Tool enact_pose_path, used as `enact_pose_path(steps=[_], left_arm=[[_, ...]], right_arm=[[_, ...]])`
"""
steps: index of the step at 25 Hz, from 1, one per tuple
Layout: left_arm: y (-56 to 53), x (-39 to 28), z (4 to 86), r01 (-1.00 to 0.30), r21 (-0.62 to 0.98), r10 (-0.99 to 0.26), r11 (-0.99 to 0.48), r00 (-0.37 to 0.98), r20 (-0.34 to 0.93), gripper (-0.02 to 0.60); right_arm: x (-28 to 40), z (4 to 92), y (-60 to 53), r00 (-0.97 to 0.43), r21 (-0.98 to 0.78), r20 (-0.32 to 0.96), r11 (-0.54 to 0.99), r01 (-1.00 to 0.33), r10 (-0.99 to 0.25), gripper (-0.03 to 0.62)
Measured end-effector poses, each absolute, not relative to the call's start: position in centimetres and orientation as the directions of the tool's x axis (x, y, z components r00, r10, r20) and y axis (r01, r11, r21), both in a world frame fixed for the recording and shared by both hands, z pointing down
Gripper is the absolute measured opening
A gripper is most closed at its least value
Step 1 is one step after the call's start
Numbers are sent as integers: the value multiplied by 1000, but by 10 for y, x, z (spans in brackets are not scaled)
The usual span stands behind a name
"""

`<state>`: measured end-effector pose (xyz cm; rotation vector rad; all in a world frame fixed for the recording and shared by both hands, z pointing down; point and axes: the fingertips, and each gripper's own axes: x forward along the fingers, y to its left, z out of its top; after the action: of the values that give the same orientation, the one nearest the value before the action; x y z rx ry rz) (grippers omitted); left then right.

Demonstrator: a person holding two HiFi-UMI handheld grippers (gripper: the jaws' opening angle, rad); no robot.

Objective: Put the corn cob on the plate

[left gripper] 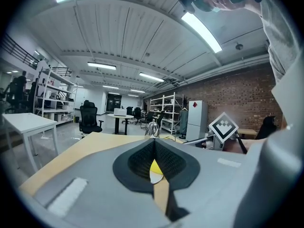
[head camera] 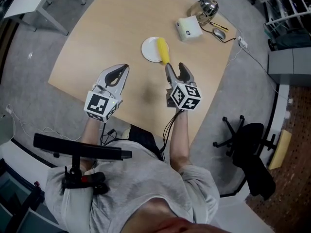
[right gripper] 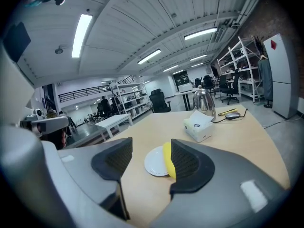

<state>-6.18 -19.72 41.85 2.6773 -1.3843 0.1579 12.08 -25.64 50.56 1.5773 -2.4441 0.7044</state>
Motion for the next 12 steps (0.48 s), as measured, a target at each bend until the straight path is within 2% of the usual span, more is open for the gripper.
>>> enact_pose_path(steps=[12], left_arm=[[-195,-55,422,-803,72,-793,-591,595,127,20]], right_arm=[[134,488,-244,-410,-305,319,317,-898,-855,261]])
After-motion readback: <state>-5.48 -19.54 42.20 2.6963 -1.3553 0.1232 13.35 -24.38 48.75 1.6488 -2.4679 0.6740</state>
